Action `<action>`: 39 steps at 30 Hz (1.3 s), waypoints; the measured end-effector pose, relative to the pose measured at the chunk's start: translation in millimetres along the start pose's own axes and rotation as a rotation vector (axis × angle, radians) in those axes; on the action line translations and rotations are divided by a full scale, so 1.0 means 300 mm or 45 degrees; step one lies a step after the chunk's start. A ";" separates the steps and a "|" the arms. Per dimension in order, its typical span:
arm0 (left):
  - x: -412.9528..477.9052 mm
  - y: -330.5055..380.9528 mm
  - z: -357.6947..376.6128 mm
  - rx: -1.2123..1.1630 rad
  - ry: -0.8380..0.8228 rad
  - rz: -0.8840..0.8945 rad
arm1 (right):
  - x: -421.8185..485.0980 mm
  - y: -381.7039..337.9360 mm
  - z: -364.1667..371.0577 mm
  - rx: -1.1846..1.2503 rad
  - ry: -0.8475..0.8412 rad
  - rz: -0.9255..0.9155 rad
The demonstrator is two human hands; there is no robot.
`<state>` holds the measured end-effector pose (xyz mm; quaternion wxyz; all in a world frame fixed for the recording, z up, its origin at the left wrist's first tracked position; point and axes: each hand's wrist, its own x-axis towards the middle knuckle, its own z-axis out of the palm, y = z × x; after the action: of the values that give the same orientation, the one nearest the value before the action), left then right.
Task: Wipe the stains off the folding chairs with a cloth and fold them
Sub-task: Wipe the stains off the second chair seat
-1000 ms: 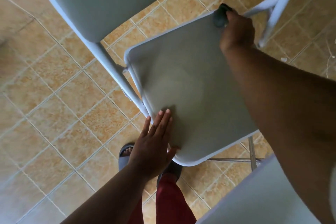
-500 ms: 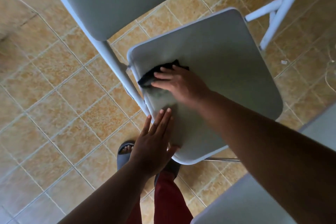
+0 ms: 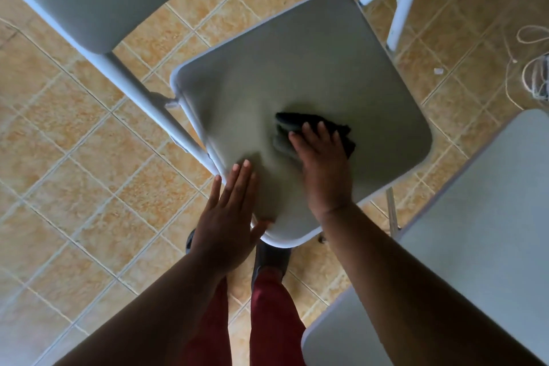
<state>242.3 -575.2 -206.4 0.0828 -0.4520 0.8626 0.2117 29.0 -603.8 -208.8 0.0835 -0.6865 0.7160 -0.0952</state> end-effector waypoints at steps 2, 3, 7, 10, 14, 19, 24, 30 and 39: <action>-0.005 -0.008 0.001 0.017 -0.003 -0.014 | -0.082 -0.037 -0.014 0.090 -0.129 -0.233; -0.005 -0.009 0.001 0.033 -0.012 -0.020 | -0.109 -0.019 -0.036 0.121 -0.208 -0.358; -0.006 -0.007 -0.001 0.064 -0.030 -0.023 | -0.109 0.211 -0.170 0.005 -0.398 -0.556; -0.002 0.002 -0.007 0.062 -0.023 -0.022 | -0.085 0.439 -0.283 -0.138 -0.283 -0.041; -0.008 0.008 -0.006 0.015 -0.018 -0.030 | -0.101 0.432 -0.292 -0.106 -0.160 0.577; -0.010 -0.003 -0.005 0.042 -0.047 0.004 | -0.254 0.102 -0.146 -0.026 -0.080 0.584; -0.009 -0.014 -0.008 0.050 -0.025 0.056 | -0.458 -0.219 -0.100 0.109 -0.157 0.449; -0.020 -0.009 -0.045 0.137 -0.065 0.102 | -0.500 -0.292 -0.170 0.246 -0.353 0.333; 0.039 -0.003 -0.325 0.233 0.059 0.254 | -0.142 -0.210 -0.389 0.662 0.060 0.616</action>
<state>240.9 -627.2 -123.0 0.0824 -0.3592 0.9206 0.1289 62.7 -561.1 -80.4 0.2590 -0.4506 0.8114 -0.2675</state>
